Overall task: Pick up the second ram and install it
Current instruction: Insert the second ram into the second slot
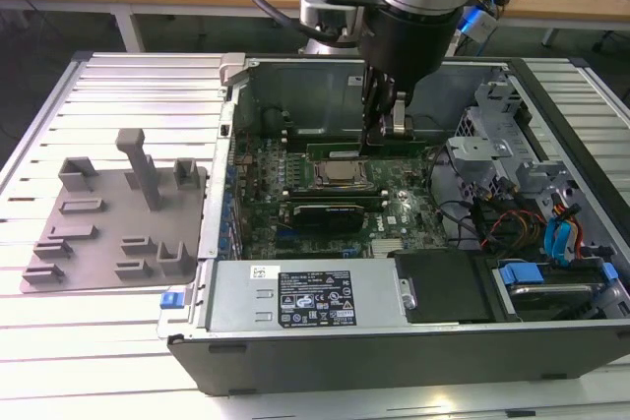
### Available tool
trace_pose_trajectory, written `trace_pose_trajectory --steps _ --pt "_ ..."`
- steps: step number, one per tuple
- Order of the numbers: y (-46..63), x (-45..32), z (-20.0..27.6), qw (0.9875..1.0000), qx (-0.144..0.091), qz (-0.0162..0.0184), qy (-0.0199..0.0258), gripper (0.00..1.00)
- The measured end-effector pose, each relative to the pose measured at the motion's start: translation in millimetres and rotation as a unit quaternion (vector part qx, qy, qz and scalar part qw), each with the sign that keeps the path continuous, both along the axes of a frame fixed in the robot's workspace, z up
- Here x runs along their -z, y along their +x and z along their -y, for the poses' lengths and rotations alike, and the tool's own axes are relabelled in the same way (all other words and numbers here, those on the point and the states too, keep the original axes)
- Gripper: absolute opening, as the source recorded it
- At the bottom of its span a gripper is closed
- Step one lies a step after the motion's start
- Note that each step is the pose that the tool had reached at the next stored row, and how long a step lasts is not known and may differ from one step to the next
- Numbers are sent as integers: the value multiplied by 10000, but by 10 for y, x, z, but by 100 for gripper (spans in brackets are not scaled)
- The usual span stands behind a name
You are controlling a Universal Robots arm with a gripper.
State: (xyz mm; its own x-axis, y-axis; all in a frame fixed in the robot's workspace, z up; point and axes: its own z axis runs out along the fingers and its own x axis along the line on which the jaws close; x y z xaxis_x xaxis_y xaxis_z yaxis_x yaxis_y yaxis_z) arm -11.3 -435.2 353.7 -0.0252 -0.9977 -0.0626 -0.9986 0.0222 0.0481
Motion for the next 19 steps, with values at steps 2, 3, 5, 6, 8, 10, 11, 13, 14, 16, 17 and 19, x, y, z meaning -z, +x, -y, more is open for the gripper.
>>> trace_pose_trajectory --steps 2,3,5,6,8,10,11,13,14,16,17,19 --pt "0 31 -1 10000 0 0 0 11" --pt "0 50 -1 10000 0 0 0 11" --pt "0 94 -1 10000 0 0 1 11" --pt "0 114 -1 10000 0 0 1 11" --pt "0 130 -1 10000 0 0 0 11" --pt "0 165 -1 10000 0 0 0 11" --pt "0 187 -1 10000 0 0 1 11" --pt "0 230 -5 10000 1 0 0 11" --pt "0 245 -17 10000 1 0 0 11" --pt "0 268 -51 10000 0 0 0 11" --pt "0 276 -66 10000 0 0 0 11" --pt "0 308 -123 10000 0 0 1 11"
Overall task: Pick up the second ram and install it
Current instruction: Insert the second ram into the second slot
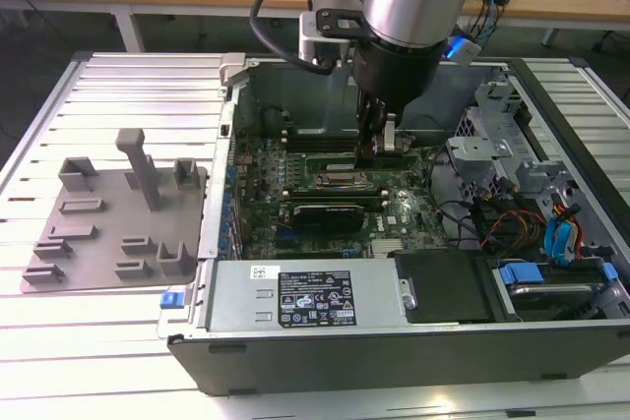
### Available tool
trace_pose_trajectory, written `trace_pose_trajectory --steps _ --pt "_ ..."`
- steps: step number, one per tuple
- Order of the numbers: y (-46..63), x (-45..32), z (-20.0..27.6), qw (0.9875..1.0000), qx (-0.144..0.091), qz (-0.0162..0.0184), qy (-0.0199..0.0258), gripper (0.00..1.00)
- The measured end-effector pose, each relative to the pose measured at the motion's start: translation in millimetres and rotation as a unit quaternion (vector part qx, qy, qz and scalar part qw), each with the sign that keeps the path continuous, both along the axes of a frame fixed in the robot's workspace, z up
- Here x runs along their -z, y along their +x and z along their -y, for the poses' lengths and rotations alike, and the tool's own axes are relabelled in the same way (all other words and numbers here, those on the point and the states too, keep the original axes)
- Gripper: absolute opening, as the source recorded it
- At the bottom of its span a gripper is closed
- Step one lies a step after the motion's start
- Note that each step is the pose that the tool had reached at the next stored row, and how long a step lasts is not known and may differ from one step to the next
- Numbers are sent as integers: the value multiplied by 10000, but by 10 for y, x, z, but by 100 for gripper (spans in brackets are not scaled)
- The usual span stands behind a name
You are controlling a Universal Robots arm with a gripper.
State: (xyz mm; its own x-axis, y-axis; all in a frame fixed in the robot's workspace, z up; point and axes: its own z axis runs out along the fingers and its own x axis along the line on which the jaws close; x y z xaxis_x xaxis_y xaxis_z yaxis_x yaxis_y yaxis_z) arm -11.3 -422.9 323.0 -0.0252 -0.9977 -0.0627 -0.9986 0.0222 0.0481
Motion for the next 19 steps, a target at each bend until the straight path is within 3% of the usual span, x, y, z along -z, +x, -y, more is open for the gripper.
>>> trace_pose_trajectory --steps 2,7,13,19 --pt "0 28 -44 10000 0 0 0 11" --pt "0 84 -104 10000 0 0 -1 11" --pt "0 160 -245 10000 0 0 0 11" --pt "0 256 -251 10000 0 0 -1 11"
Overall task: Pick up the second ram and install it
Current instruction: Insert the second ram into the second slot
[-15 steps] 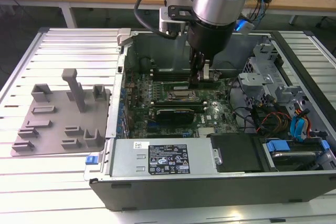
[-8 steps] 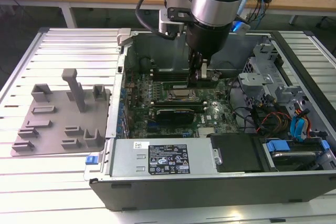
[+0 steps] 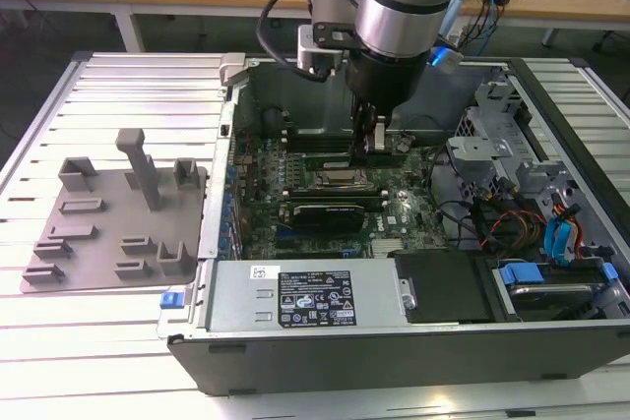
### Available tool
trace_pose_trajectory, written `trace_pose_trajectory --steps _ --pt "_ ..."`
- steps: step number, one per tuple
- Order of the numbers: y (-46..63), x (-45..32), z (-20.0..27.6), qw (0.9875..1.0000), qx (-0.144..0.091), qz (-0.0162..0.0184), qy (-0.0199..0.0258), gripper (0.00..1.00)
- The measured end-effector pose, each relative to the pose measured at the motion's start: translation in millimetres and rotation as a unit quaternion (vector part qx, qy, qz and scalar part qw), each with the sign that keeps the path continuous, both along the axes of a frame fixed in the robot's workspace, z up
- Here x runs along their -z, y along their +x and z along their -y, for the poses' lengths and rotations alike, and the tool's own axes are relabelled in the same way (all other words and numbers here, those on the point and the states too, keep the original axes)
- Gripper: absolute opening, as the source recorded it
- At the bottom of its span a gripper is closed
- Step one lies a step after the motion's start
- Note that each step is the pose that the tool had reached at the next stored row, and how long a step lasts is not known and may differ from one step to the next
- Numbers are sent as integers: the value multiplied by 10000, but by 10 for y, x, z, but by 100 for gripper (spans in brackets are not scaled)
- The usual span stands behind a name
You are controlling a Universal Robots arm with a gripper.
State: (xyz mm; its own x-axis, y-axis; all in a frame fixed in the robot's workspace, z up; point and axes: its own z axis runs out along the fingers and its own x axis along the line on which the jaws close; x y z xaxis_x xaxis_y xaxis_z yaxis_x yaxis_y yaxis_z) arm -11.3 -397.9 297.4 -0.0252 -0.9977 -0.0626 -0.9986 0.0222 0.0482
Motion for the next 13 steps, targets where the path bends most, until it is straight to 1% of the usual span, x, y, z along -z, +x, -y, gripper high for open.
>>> trace_pose_trajectory --steps 4,6,9,11,12,13 --pt "0 75 -5 10000 0 0 0 11" --pt "0 125 -7 10000 0 0 0 11" --pt "0 157 -7 10000 0 0 0 11" --pt "0 192 -8 10000 0 0 0 11" --pt "0 219 -13 10000 0 0 0 11" --pt "-3 234 -33 10000 1 0 0 11"
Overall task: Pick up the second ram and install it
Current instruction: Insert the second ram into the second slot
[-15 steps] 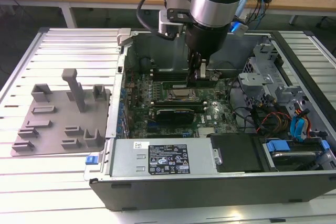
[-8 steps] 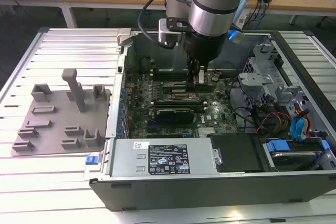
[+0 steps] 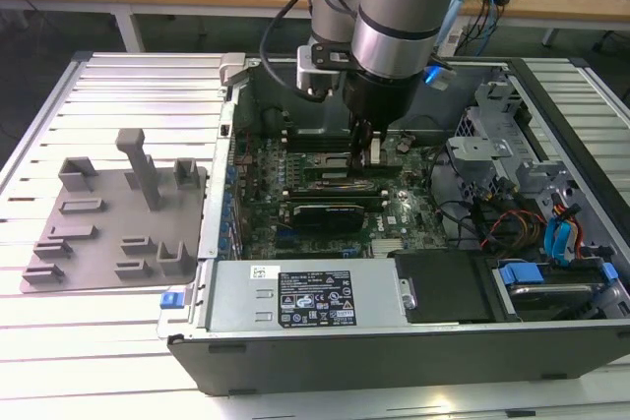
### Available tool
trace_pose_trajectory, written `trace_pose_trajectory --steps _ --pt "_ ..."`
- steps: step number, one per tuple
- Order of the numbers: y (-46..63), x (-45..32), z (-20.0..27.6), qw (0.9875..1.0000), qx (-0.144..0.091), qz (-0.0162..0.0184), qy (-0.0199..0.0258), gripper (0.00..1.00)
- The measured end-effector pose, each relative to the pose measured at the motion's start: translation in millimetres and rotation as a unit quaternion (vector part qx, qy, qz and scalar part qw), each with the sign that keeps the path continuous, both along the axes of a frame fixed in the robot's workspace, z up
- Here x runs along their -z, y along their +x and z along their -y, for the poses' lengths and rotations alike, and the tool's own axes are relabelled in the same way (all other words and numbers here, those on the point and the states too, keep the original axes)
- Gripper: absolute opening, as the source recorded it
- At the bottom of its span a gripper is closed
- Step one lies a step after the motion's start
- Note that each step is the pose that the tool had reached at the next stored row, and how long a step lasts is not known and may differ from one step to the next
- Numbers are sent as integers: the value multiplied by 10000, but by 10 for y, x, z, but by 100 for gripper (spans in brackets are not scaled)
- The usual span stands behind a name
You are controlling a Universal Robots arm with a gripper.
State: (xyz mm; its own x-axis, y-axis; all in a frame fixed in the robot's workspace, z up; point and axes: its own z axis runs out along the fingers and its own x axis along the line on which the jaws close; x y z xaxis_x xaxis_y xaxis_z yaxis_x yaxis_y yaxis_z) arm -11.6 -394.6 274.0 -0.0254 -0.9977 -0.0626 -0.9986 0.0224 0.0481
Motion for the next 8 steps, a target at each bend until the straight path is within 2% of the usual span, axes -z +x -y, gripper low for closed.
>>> trace_pose_trajectory --steps 2,3,4,5,8 --pt "-12 12 -30 10000 -1 0 0 11" --pt "-18 25 -60 10000 -1 0 0 11" --pt "-24 56 -94 10000 3 0 0 11" --pt "-32 83 -104 10000 28 0 -10 11" --pt "-53 139 -105 9998 162 0 -91 11"
